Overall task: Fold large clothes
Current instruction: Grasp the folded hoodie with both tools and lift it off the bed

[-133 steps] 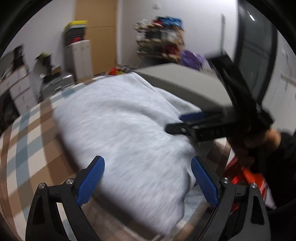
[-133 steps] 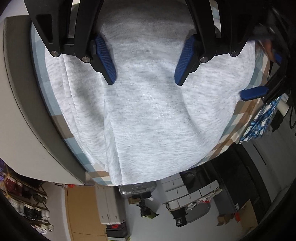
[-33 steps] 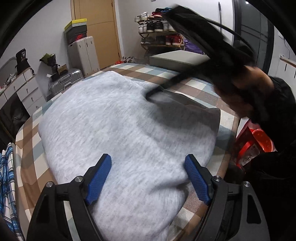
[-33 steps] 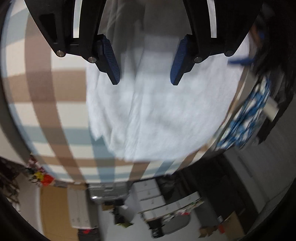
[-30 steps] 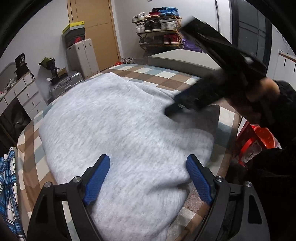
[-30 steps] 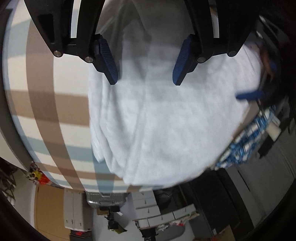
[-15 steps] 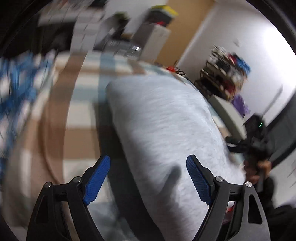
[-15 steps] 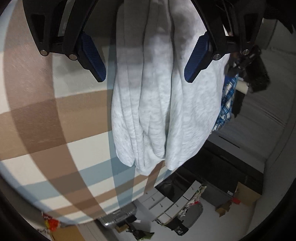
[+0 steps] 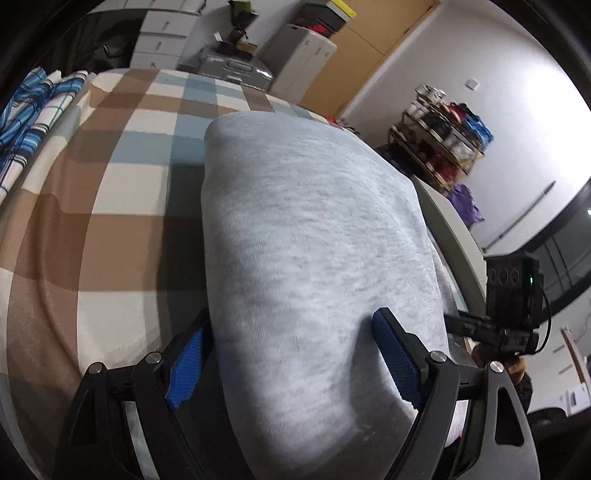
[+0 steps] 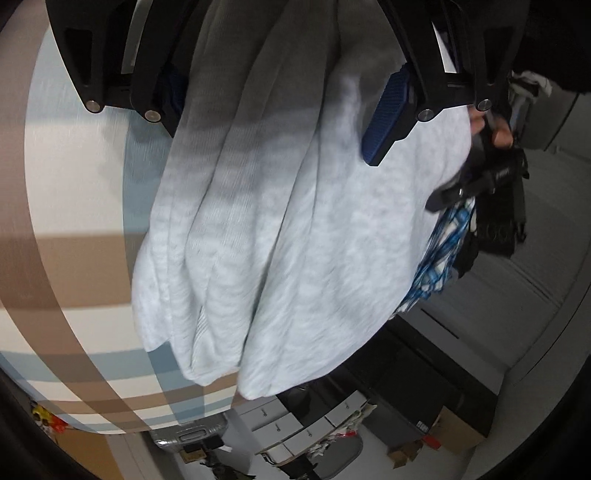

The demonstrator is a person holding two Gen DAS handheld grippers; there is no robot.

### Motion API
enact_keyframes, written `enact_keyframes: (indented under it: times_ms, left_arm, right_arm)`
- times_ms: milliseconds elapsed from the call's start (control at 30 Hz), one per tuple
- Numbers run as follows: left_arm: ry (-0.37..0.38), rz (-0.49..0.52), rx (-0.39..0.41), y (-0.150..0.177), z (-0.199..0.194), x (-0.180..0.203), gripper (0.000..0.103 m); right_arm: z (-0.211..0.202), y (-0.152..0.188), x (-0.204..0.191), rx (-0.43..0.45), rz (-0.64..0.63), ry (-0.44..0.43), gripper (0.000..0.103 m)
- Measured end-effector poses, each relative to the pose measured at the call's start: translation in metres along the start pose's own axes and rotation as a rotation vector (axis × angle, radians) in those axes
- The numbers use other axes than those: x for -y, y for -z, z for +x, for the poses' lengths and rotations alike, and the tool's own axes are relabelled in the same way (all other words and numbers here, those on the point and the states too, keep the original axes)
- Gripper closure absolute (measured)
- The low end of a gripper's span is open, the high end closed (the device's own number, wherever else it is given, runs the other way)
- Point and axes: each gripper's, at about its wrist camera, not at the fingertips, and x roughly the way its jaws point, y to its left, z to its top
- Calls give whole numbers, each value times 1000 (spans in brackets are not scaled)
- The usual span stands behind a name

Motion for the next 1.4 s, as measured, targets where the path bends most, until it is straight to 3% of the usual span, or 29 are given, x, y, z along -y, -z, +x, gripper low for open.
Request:
enact_keyframes:
  times_ms: [100, 233, 367, 533, 600, 667, 767, 833, 1167, 1300, 1400]
  left_arm:
    - [12, 17, -26, 1, -3, -3, 21]
    - [25, 24, -45, -4, 1, -2, 21]
    - [50, -6, -60, -9, 7, -4, 21]
    - [65, -57, -78, -9, 10, -8, 19]
    - [64, -59, -73, -7, 8, -5, 20]
    - [30, -41, -59, -5, 6, 2, 22]
    - [-54, 21, -37, -2, 1, 18, 29]
    - [-79, 46, -33, 1, -1, 24, 30]
    - [-30, 75, -34, 10, 2, 29, 31]
    - [-28, 107, -2, 8, -7, 34, 44]
    - [-41, 135, 20, 7, -11, 40, 46]
  right_arm:
    - [-13, 13, 11, 47, 95, -34, 22]
    - [-20, 1, 34, 101, 206, -36, 22]
    - [-4, -19, 31, 77, 198, -57, 20]
    - [15, -35, 19, 67, 165, -21, 17]
    - [20, -37, 11, 63, 128, 39, 25]
    - [22, -35, 3, 71, 82, 80, 45]
    - [14, -29, -10, 110, 15, 121, 64]
    - [13, -26, -7, 105, 36, 107, 66]
    - [-14, 2, 11, 147, 124, 46, 69]
    - [-18, 3, 6, 199, 124, 36, 74]
    - [-23, 2, -3, 223, 94, 17, 75]
